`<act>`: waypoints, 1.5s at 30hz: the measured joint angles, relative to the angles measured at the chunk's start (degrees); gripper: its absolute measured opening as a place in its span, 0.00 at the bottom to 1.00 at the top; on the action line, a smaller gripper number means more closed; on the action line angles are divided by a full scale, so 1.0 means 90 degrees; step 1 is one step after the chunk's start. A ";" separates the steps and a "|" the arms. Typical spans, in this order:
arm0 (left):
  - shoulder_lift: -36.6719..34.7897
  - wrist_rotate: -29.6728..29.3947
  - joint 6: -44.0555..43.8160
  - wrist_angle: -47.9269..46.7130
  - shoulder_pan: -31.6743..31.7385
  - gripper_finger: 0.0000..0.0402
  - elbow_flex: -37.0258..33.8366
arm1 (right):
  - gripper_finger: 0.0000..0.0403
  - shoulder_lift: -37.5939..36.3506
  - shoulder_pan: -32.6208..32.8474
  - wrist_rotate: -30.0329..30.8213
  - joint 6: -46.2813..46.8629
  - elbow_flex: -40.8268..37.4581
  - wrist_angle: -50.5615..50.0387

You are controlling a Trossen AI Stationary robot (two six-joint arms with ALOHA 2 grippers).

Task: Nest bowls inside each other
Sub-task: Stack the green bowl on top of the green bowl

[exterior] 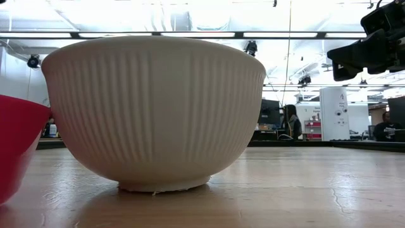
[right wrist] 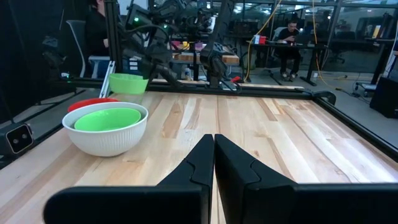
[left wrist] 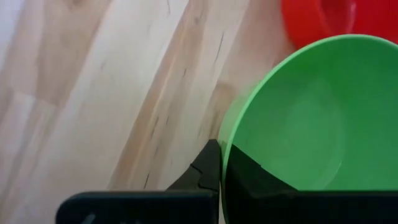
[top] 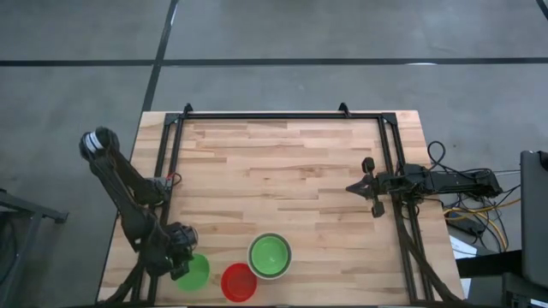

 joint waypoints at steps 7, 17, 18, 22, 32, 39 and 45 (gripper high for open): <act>-0.0523 -0.0536 0.0009 -0.0199 0.0001 0.01 0.0002 | 0.02 -0.0001 -0.0001 -0.0001 0.0001 -0.0002 0.0000; -0.0966 -0.1002 0.0011 -0.0355 0.0098 0.01 0.0082 | 0.02 0.0000 -0.0002 0.0000 0.0002 -0.0002 0.0000; -0.0976 -0.1013 0.0015 -0.0437 0.0134 0.01 0.0133 | 0.02 -0.0002 0.0000 -0.0002 0.0002 0.0000 0.0000; -0.0953 -0.1066 0.0199 -0.0854 0.0307 0.01 0.0423 | 0.02 -0.0002 0.0000 -0.0002 0.0002 -0.0002 0.0000; -0.0927 -0.1123 0.0840 -0.1287 0.0819 0.01 0.0889 | 0.02 -0.0002 0.0000 0.0000 0.0002 0.0000 0.0000; -0.0927 -0.0857 0.0943 -0.1457 0.1158 0.01 0.0952 | 0.02 0.0000 0.0000 -0.0002 0.0002 -0.0002 0.0000; -0.0927 -0.0817 0.1047 -0.1450 0.1424 0.01 0.0952 | 0.02 0.0000 -0.0001 -0.0002 0.0001 -0.0001 -0.0001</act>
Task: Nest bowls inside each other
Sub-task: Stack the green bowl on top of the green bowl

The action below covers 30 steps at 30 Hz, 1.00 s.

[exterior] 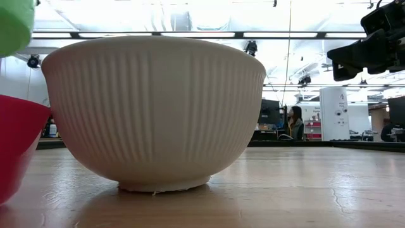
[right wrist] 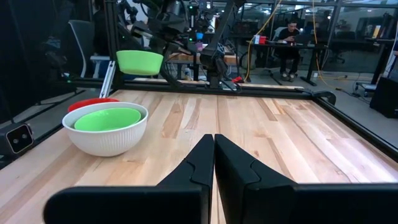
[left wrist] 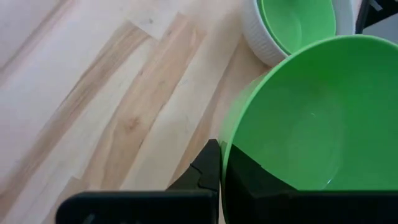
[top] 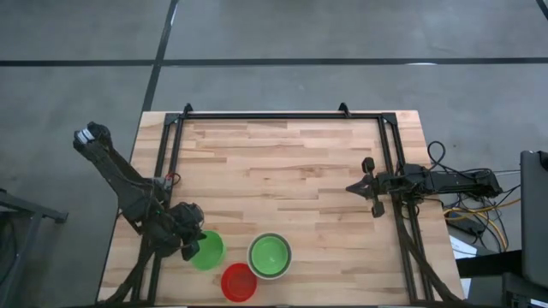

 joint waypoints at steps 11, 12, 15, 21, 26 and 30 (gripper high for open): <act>0.0002 0.0107 0.0555 0.0078 0.0498 0.01 0.0024 | 0.02 -0.0001 -0.0001 0.0000 -0.0001 0.0000 0.0001; 0.0002 0.0107 0.0588 0.0093 0.0544 0.01 0.0024 | 0.02 -0.0002 0.0001 0.0000 -0.0001 0.0001 0.0001; 0.0002 0.0109 0.0695 0.0136 0.0694 0.01 0.0024 | 0.02 -0.0002 0.0000 0.0000 0.0000 0.0001 0.0001; 0.0015 0.0157 0.0928 0.0357 0.0993 0.01 0.0024 | 0.02 0.0000 -0.0002 0.0000 0.0000 -0.0001 0.0001; 0.0203 0.0398 0.1160 0.0526 0.1304 0.01 0.0024 | 0.02 -0.0002 0.0001 0.0000 0.0002 -0.0001 0.0001; 0.0506 0.0688 0.1319 0.0722 0.1548 0.01 0.0024 | 0.02 -0.0002 0.0001 0.0000 0.0001 0.0001 0.0001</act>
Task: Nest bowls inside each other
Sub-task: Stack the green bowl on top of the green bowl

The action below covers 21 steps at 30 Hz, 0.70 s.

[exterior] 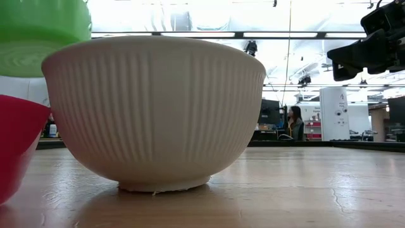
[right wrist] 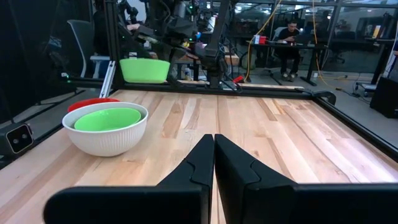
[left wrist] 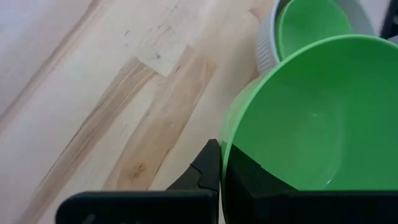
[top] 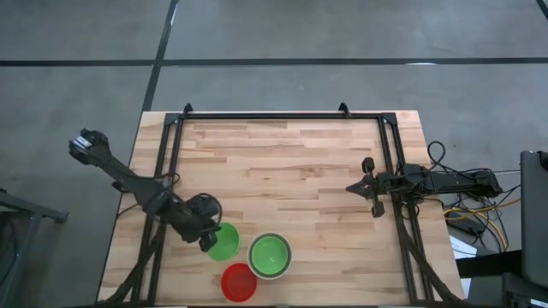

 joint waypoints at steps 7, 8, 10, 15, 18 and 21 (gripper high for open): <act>0.0507 0.0278 0.0387 0.0180 0.0418 0.01 0.0325 | 0.02 0.0000 -0.0001 0.0000 0.0000 -0.0001 0.0000; 0.0569 0.0279 0.0458 0.0184 0.0469 0.01 0.0395 | 0.02 0.0000 0.0000 0.0000 -0.0001 -0.0001 0.0000; 0.0697 0.0279 0.0614 0.0173 0.0571 0.01 0.0563 | 0.02 0.0000 -0.0001 0.0000 0.0000 -0.0001 -0.0001; 0.1065 0.0279 0.0980 0.0167 0.0770 0.01 0.0964 | 0.02 -0.0001 0.0000 0.0000 0.0001 0.0000 -0.0001; 0.1290 0.0324 0.1152 0.0111 0.0875 0.01 0.1203 | 0.02 -0.0001 0.0000 0.0000 0.0001 -0.0002 0.0000; 0.1536 0.0399 0.1344 0.0038 0.0963 0.01 0.1440 | 0.02 -0.0001 -0.0002 0.0000 0.0000 0.0000 -0.0002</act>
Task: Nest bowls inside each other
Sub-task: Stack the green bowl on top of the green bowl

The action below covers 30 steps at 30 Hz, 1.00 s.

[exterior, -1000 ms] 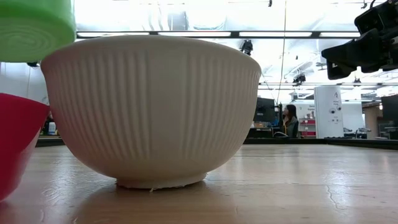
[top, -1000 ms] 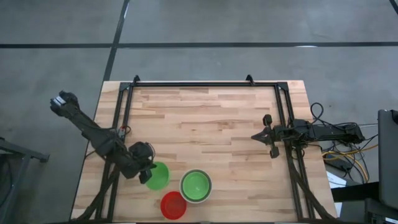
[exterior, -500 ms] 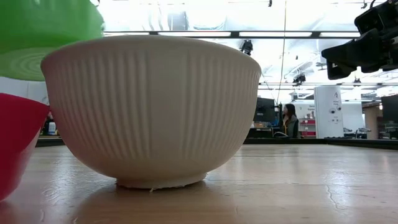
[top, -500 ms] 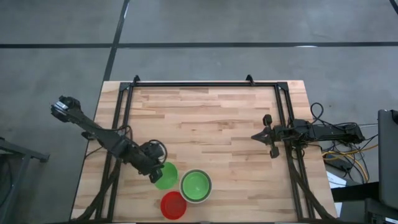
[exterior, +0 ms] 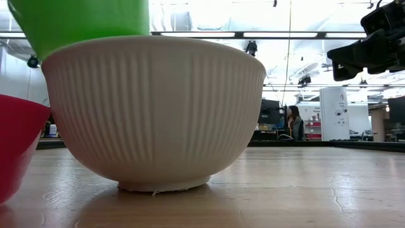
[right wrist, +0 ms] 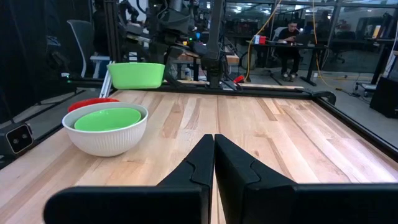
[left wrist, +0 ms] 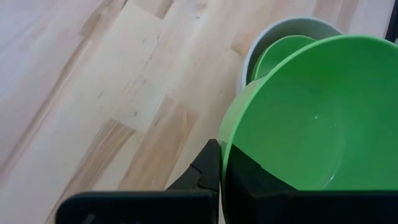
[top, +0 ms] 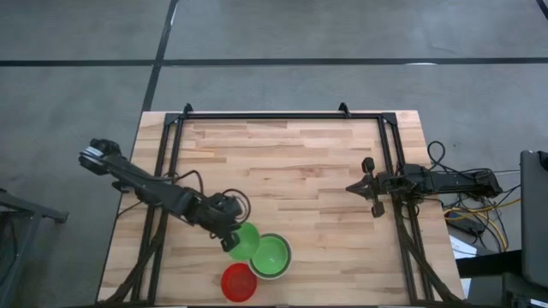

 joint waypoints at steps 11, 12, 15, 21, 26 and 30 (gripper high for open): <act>0.0790 0.0177 0.0634 -0.0021 0.0285 0.01 0.0787 | 0.02 0.0000 0.0001 0.0000 0.0000 -0.0001 0.0002; 0.0847 0.0204 0.0683 -0.0023 0.0311 0.01 0.0847 | 0.02 0.0002 0.0001 0.0000 0.0000 -0.0002 0.0002; 0.1009 0.0234 0.0826 -0.0025 0.0384 0.01 0.1044 | 0.02 0.0000 0.0002 0.0000 0.0000 -0.0002 0.0002; 0.1282 0.0414 0.1032 -0.0031 0.0498 0.01 0.1316 | 0.02 0.0002 0.0000 0.0000 0.0000 -0.0001 0.0002; 0.1422 0.0517 0.1038 -0.0016 0.0536 0.01 0.1449 | 0.02 0.0002 0.0000 0.0000 -0.0001 -0.0002 0.0002; 0.1491 0.0528 0.1035 -0.0018 0.0555 0.01 0.1490 | 0.02 0.0002 0.0002 0.0000 0.0000 0.0000 0.0002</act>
